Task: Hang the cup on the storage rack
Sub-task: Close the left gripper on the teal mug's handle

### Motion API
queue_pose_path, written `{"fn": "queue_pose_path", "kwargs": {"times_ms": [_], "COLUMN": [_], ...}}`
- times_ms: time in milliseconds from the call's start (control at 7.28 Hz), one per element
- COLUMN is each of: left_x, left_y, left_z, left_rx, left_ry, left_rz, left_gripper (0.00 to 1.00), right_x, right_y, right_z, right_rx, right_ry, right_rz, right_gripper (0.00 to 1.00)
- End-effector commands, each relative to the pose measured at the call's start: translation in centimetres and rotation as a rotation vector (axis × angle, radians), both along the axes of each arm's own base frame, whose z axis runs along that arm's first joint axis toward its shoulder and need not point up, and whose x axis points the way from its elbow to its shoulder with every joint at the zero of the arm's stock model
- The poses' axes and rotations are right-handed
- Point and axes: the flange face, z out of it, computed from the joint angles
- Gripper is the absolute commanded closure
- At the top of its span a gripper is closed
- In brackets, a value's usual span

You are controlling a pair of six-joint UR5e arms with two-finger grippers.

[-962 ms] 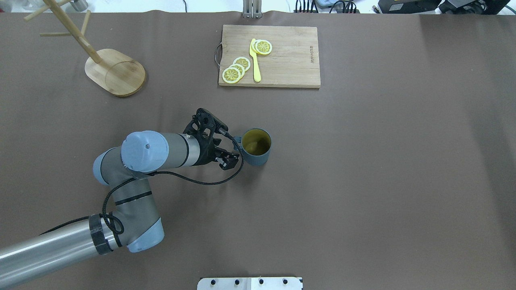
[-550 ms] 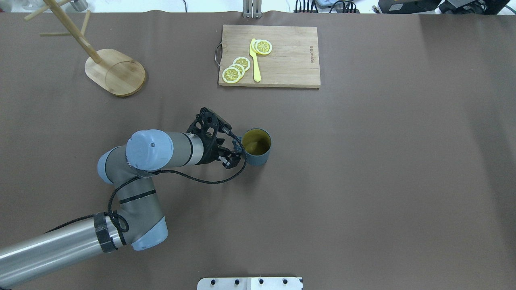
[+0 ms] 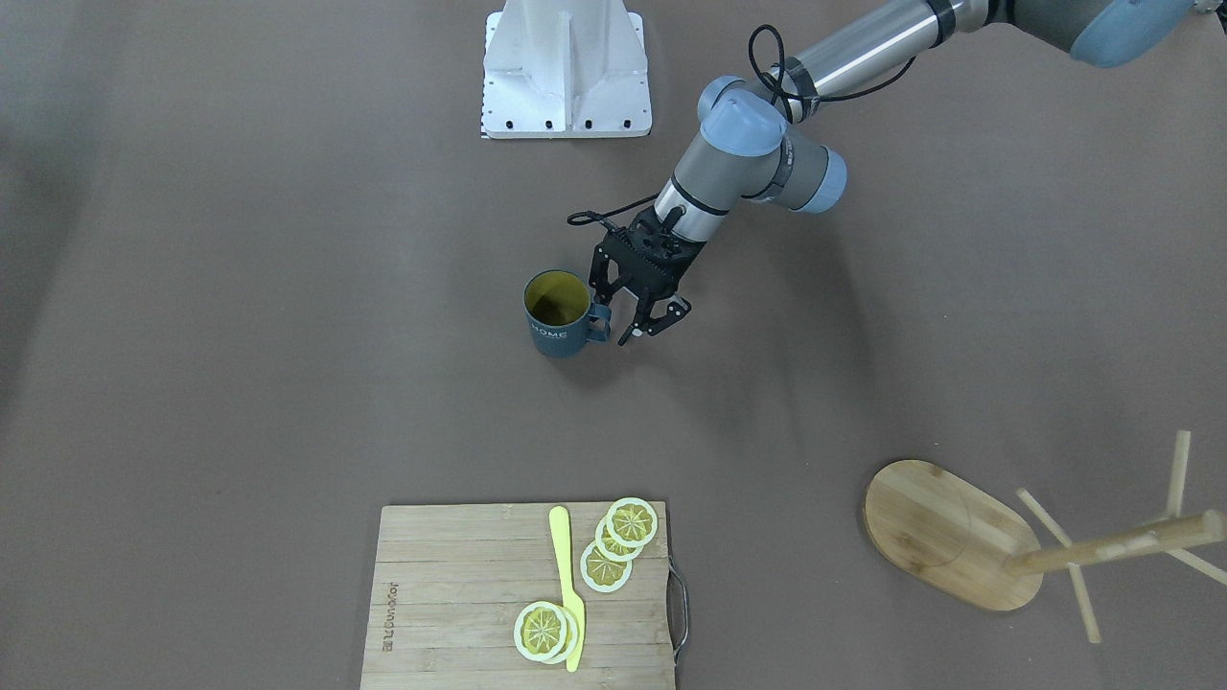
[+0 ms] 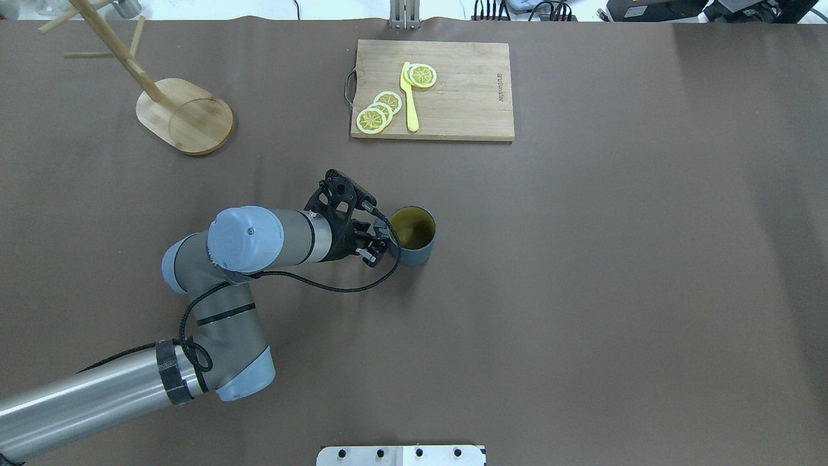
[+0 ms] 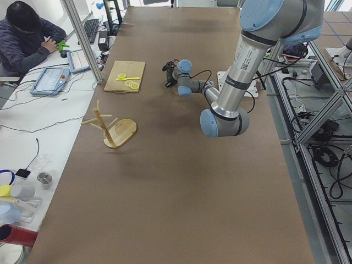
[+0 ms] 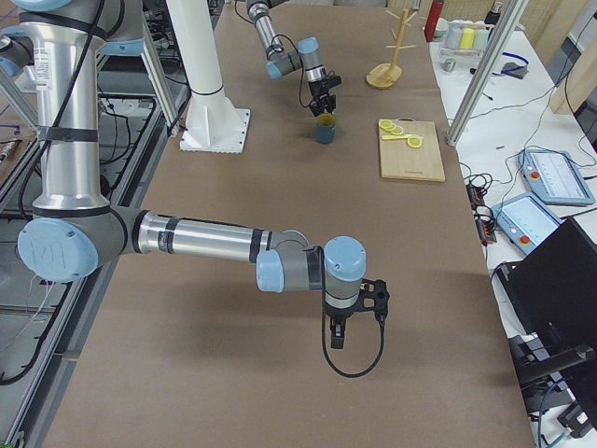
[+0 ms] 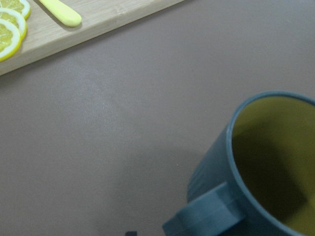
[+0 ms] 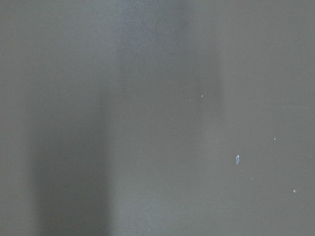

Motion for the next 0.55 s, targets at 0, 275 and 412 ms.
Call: {"fn": "queue_pose_path", "kwargs": {"times_ms": [0, 275, 412], "left_x": [0.10, 0.07, 0.05], "left_y": [-0.09, -0.07, -0.06], "left_z": [-0.34, -0.53, -0.57], "left_rx": [0.002, 0.003, 0.003], "left_ry": [0.005, 0.017, 0.021], "left_rz": [-0.004, -0.005, -0.005], "left_gripper": [0.61, 0.68, 0.68], "right_x": [0.01, 0.01, 0.01], "right_y": [0.00, 0.00, 0.00], "right_z": [0.01, 0.01, 0.01], "right_rx": [0.000, 0.001, 0.001], "right_ry": [0.001, 0.001, 0.001], "right_rz": [0.000, -0.001, -0.001], "right_gripper": [0.00, 0.00, 0.00]}}
